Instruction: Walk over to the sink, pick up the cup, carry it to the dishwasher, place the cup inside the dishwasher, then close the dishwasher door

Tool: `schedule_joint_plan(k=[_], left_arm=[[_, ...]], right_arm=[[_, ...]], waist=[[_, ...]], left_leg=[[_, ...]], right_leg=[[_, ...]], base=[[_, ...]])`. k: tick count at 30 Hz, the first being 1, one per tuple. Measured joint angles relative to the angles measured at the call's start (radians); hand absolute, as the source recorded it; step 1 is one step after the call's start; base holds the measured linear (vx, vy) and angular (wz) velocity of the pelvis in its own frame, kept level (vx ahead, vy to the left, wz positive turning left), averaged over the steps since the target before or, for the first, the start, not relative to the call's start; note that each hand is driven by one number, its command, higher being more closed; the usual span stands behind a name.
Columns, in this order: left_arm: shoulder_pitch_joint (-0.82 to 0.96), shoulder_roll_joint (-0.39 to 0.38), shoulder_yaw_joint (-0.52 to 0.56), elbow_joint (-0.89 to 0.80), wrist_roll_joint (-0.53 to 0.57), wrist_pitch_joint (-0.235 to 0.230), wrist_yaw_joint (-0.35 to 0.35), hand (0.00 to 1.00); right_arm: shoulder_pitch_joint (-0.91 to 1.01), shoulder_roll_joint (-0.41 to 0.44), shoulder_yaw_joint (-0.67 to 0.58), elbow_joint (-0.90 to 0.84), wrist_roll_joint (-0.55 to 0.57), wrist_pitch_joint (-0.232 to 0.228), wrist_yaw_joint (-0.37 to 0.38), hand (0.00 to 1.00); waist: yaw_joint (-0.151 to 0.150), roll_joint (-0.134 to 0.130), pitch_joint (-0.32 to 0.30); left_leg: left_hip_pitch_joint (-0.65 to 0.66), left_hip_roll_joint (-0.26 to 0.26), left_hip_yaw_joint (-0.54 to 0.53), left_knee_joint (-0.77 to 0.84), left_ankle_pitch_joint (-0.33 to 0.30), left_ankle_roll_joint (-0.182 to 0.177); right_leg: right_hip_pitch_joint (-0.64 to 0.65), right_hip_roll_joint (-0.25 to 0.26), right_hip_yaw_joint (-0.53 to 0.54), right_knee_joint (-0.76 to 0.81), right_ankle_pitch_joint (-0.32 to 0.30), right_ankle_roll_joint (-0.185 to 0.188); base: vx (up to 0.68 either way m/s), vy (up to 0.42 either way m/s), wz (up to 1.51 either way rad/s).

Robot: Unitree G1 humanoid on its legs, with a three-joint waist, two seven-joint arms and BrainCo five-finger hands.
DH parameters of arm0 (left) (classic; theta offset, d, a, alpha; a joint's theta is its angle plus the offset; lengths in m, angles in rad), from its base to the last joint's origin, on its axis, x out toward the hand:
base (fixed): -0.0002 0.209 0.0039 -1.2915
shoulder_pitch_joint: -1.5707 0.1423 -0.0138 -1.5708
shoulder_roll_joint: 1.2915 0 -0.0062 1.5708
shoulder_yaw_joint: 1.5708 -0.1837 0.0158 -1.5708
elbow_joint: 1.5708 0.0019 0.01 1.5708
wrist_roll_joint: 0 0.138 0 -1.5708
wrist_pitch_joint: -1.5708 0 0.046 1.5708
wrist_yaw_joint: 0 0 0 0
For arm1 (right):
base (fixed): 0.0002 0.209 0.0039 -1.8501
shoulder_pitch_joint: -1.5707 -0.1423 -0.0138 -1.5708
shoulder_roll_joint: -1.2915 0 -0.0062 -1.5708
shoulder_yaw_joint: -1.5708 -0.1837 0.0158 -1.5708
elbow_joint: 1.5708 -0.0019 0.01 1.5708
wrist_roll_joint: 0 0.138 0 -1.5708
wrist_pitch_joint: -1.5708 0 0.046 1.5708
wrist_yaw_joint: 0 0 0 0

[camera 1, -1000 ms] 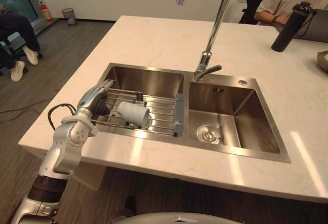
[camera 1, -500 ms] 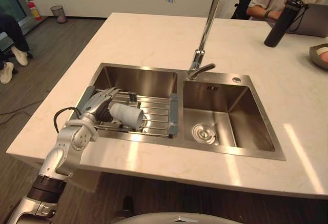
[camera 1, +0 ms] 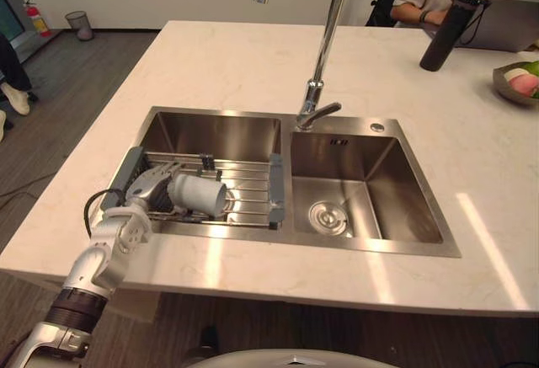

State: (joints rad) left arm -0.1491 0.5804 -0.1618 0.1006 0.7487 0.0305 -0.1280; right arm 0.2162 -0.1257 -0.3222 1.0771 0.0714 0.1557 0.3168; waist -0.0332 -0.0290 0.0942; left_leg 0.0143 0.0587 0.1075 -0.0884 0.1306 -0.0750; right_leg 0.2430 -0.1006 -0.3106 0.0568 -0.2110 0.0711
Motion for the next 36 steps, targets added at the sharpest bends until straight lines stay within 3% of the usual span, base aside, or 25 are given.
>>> schedule_joint_plan(k=[10,27,36], left_arm=[[-0.002,-0.001,-0.04,0.03,0.002,0.0,0.042,0.0],[-0.014,-0.001,-0.117,0.069,0.023,0.021,0.003,0.0],[-0.015,-0.001,-0.118,0.078,0.041,0.067,-0.01,0.0]], right_arm=[[-0.006,0.002,-0.017,0.001,0.001,-0.005,0.002,0.0],[-0.008,0.01,-0.045,0.001,0.009,-0.007,0.003,0.0],[-0.017,0.013,-0.049,0.007,0.009,-0.008,0.003,0.0]], waist=[[-0.016,0.0,0.006],[-0.032,0.0,0.006],[-0.05,0.0,0.006]], left_leg=[[0.005,0.0,0.0,0.0,-0.006,0.0],[0.023,0.0,0.002,0.0,-0.014,-0.005],[0.025,0.004,0.004,0.0,-0.015,-0.007]], right_leg=[[0.003,0.0,0.004,0.002,0.0,0.0],[0.004,0.003,0.015,0.033,-0.021,-0.038],[0.0,0.002,0.022,0.039,-0.021,-0.038]], base=[[0.0,-0.007,0.0],[0.01,-0.028,0.0],[-0.03,-0.015,-0.01]])
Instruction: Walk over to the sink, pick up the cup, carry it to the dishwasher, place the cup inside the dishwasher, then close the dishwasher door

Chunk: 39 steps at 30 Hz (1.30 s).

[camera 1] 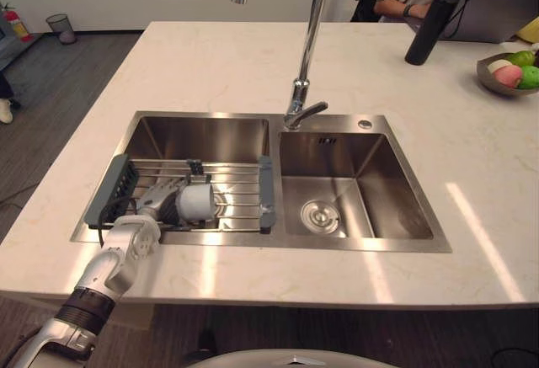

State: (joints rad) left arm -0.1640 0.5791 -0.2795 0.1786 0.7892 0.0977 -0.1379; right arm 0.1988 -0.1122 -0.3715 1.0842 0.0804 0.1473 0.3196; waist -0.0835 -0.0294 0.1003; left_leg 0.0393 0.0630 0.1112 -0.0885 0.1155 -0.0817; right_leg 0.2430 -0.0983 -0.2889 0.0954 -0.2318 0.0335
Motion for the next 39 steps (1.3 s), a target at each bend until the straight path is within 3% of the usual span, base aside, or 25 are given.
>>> schedule_joint_plan(k=[14,32,33,39], left_arm=[[-0.011,0.001,0.002,0.021,0.002,0.0,-0.033,0.0],[-0.079,0.041,-0.09,-0.041,-0.002,-0.03,-0.287,0.0],[-0.081,0.041,-0.092,-0.041,-0.002,-0.029,-0.292,1.0],[-0.094,0.042,-0.116,-0.024,-0.004,0.037,-0.312,1.0]], right_arm=[[-0.001,0.007,-0.034,0.001,-0.007,0.0,0.004,0.0],[-0.009,-0.004,-0.022,0.001,-0.007,0.001,0.007,0.0],[-0.01,-0.005,-0.019,0.001,-0.007,0.001,0.007,0.0],[-0.024,-0.021,0.018,0.002,-0.008,-0.001,0.008,0.0]], waist=[[0.002,0.0,0.0],[-0.013,0.018,0.006],[-0.013,0.018,0.006],[-0.026,0.026,0.006]], left_leg=[[0.0,0.002,0.006,0.0,-0.001,-0.002],[-0.003,0.003,0.013,0.0,-0.008,-0.004],[-0.003,0.003,0.014,0.0,-0.008,-0.004],[0.0,0.012,0.023,0.0,-0.01,-0.005]], right_leg=[[0.003,-0.001,0.001,-0.008,0.003,0.007],[-0.003,-0.006,0.005,-0.003,-0.003,0.032],[-0.003,-0.004,0.005,0.0,-0.003,0.032],[-0.019,0.0,0.039,0.041,-0.002,0.03]], base=[[-0.01,-0.005,-0.01],[0.0,-0.01,-0.01],[0.02,-0.038,0.0],[0.0,-0.019,0.02]])
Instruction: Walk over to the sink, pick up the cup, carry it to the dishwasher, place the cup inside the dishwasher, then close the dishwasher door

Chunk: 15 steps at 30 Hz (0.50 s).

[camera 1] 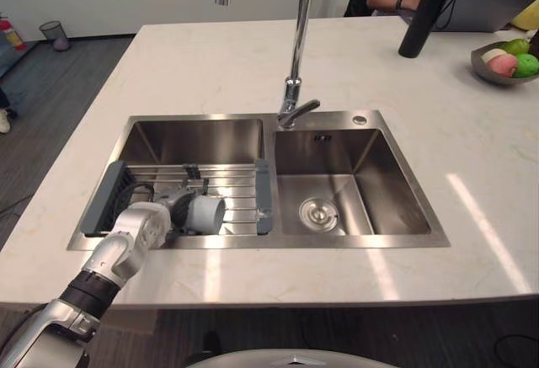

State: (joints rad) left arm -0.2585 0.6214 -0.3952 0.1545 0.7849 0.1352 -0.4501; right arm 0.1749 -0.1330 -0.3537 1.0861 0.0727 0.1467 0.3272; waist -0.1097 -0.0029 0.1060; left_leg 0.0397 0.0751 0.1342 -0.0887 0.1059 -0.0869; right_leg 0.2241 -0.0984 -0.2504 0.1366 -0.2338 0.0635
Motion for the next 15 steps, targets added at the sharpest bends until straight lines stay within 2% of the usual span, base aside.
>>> schedule_joint_plan(k=[3,6,10,12,14,15], left_arm=[[-0.004,-0.001,0.009,0.044,-0.028,0.032,0.01,1.0],[-0.004,-0.023,0.037,0.103,-0.057,0.042,0.053,1.0],[-0.001,-0.043,0.065,0.176,-0.085,0.048,0.169,1.0],[0.001,-0.063,0.082,0.208,-0.107,0.047,0.227,1.0],[0.012,-0.076,0.085,0.239,-0.147,0.01,0.328,1.0],[0.016,-0.081,0.09,0.241,-0.158,-0.002,0.35,1.0]], right_arm=[[0.002,-0.004,0.031,0.001,0.0,0.0,0.0,0.0],[0.002,-0.005,0.036,0.002,-0.002,-0.009,0.0,0.0],[0.004,-0.005,0.037,0.002,-0.002,-0.013,0.0,0.0],[0.006,-0.004,0.036,0.001,-0.003,-0.013,0.001,0.0],[0.005,-0.003,0.035,-0.004,-0.003,-0.014,0.001,0.0],[0.006,-0.003,0.035,-0.005,-0.003,-0.015,0.001,0.0]], waist=[[-0.004,0.004,0.001],[-0.006,0.003,0.001],[0.0,0.002,0.001],[-0.001,0.004,0.002],[-0.001,0.004,0.002],[-0.001,0.003,0.002]], left_leg=[[0.005,0.005,0.005,0.0,-0.008,-0.004],[0.015,0.01,0.015,0.0,-0.017,-0.004],[0.01,0.015,0.029,0.0,-0.016,-0.004],[0.006,0.017,0.029,0.0,-0.016,-0.005],[0.007,0.014,0.032,0.0,0.0,0.001],[0.007,0.013,0.032,0.0,0.008,0.001]], right_leg=[[-0.001,0.001,0.021,0.012,0.0,0.0],[-0.001,0.001,0.024,0.012,0.0,0.0],[-0.015,0.001,0.038,0.005,0.0,0.0],[-0.016,0.003,0.039,-0.008,0.006,0.014],[-0.019,0.001,0.031,-0.014,-0.007,0.033],[-0.019,0.0,0.027,-0.015,-0.008,0.035]], base=[[-0.04,-0.023,-0.16],[-0.08,-0.019,-0.15],[-0.1,-0.018,-0.16],[-0.11,-0.008,-0.07],[-0.09,0.001,0.04],[-0.04,0.014,0.15]])
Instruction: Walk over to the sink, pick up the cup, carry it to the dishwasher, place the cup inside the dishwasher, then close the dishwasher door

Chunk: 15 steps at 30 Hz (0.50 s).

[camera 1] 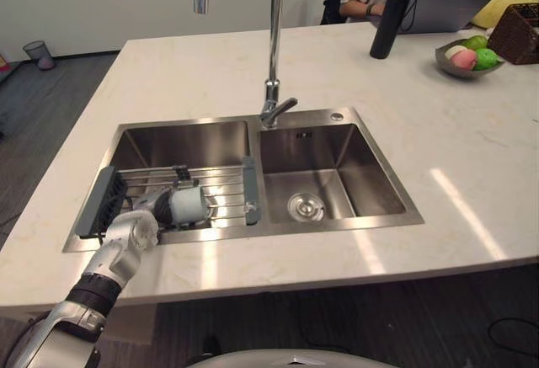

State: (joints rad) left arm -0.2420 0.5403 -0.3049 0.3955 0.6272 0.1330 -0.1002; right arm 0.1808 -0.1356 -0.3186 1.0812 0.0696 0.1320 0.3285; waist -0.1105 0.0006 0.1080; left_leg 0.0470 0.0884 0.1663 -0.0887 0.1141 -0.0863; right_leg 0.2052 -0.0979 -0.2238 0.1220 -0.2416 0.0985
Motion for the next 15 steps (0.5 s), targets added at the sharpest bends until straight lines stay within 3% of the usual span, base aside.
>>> schedule_joint_plan(k=[6,10,15], left_arm=[[0.053,-0.057,0.086,-0.041,-0.239,-0.168,0.149,1.0],[0.096,-0.108,0.176,-0.075,-0.394,-0.286,0.26,1.0],[0.134,-0.165,0.277,-0.084,-0.547,-0.332,0.316,1.0]], right_arm=[[0.005,0.001,-0.019,0.001,0.0,0.0,-0.002,0.0],[-0.008,0.014,-0.04,0.033,0.0,-0.001,-0.007,0.0],[-0.007,0.04,-0.048,0.035,0.001,-0.023,-0.031,0.0]], waist=[[0.033,-0.007,-0.003],[0.051,-0.032,0.009],[0.053,-0.058,0.024]], left_leg=[[-0.018,-0.054,-0.011,0.0,0.005,0.03],[-0.019,-0.07,-0.03,0.0,0.004,0.032],[-0.008,-0.054,-0.033,-0.001,-0.009,0.024]], right_leg=[[0.008,-0.043,-0.023,-0.014,0.01,0.022],[0.026,-0.052,-0.037,-0.026,0.012,0.022],[0.038,-0.038,-0.036,-0.03,0.021,0.008]], base=[[0.06,0.045,0.15],[0.05,-0.002,0.16],[-0.04,-0.04,-0.04]])
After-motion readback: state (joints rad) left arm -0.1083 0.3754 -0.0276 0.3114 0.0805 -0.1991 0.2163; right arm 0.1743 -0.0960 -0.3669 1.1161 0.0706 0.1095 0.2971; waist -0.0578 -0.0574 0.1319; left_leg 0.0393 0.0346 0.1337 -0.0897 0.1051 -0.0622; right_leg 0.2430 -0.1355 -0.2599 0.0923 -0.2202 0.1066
